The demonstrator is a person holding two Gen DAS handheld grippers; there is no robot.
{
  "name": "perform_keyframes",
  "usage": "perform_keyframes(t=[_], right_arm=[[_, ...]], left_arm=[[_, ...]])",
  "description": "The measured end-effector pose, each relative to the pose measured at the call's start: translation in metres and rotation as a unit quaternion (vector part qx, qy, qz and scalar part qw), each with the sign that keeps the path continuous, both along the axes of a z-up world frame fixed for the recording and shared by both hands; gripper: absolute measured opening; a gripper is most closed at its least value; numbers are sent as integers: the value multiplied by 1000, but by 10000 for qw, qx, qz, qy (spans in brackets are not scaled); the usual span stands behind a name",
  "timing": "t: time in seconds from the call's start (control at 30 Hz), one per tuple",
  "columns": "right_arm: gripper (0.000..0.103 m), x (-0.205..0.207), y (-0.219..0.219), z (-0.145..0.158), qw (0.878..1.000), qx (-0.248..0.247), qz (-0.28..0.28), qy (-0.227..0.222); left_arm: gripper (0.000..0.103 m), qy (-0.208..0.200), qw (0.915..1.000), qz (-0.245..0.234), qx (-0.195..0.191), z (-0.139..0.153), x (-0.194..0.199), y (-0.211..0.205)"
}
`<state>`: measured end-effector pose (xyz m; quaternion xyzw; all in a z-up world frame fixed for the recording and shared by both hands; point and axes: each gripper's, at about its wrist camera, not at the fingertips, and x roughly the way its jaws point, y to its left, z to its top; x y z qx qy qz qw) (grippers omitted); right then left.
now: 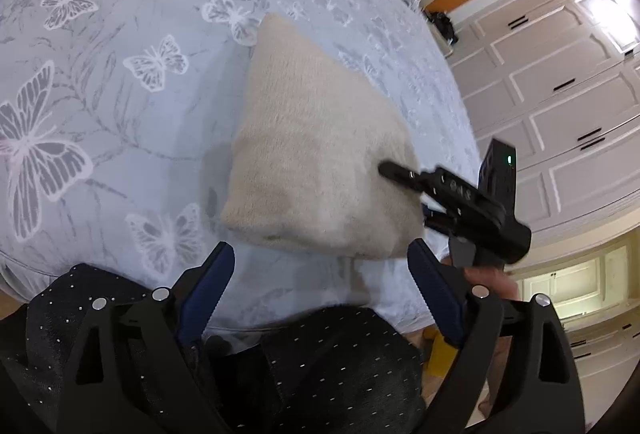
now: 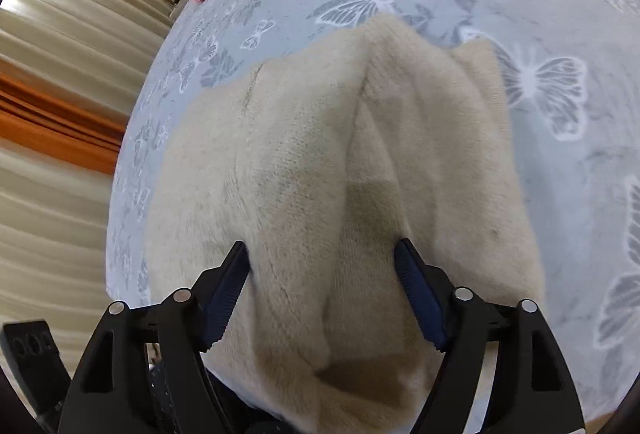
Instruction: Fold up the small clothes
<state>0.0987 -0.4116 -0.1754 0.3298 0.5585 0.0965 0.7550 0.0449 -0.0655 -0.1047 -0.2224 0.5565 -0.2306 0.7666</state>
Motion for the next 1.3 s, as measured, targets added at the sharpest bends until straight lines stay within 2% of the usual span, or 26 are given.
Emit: perform_keyframes(t=[0.03,0.07,0.13,0.2,0.27,0.37,0.4,0.43,0.5,0.53,0.6,0.63,0.7,0.77,0.87,0.93,0.97,1.03,1.2,1.23,1.3], right_arm=[[20,3,4,1,9998,188,-22,29],[19,5,7,9,9998,185,-41,-47],[17,8,14,33,9989,136,94,-449],[16,7,12,74,9953,222,87,-943],[16,-4,5,118,9893,70,35,-1459],[16,-28,-17,151,9828,-419,-152,-1795],[16,-34,-25,149,9825,-585,-206,-1758],[17,-40,-38,133,9845,-805,-270,-1535],[17,-39,-59,85,9924,-720,-396,-921],[17,-40,-70,46,9959,-614,-496,-437],[18,-41,-73,8,9966,-724,-387,56],[18,-43,-72,-1,9966,-735,-357,93],[19,-46,-75,4,9974,-488,-537,-28],[19,-45,-73,22,9970,-298,-643,-295],[19,-40,-66,37,9964,-371,-513,-564],[19,-33,-57,23,9975,-480,-345,-379],[19,-27,-55,2,9980,-591,-217,-69],[19,-24,-55,-12,9982,-530,-262,59],[19,-30,-52,34,9969,-504,-296,-532],[19,-28,-50,31,9968,-560,-231,-514],[19,-22,-45,11,9972,-728,-115,-149]], left_arm=[[86,38,10000,11,44,-1,0,1],[86,42,10000,51,32,-1,0,2],[86,4,9999,144,9,3,-2,5],[86,-12,9999,170,7,6,-2,7],[86,-46,9998,169,27,9,-4,7],[86,-71,9999,144,12,12,-4,8],[86,-70,9999,147,-3,13,-4,8],[86,-62,9999,144,-41,13,-5,8],[86,-20,9999,125,-92,10,-5,6],[86,13,9999,119,-99,8,-5,5],[86,99,9998,87,-113,4,-5,0],[86,148,9998,69,-112,2,-5,-4],[86,153,9998,20,-111,3,-6,-9],[86,48,10000,-14,-31,8,-7,-14],[86,-81,9997,-91,216,12,-5,-21],[86,-159,9989,-165,411,13,-3,-26],[86,-229,9981,-184,539,13,-3,-29],[86,-331,9966,-198,731,15,-3,-33],[86,-375,9933,-192,1075,16,-2,-38],[86,-403,9923,-189,1158,16,-2,-38],[86,-405,9907,-225,1281,15,-2,-40]])
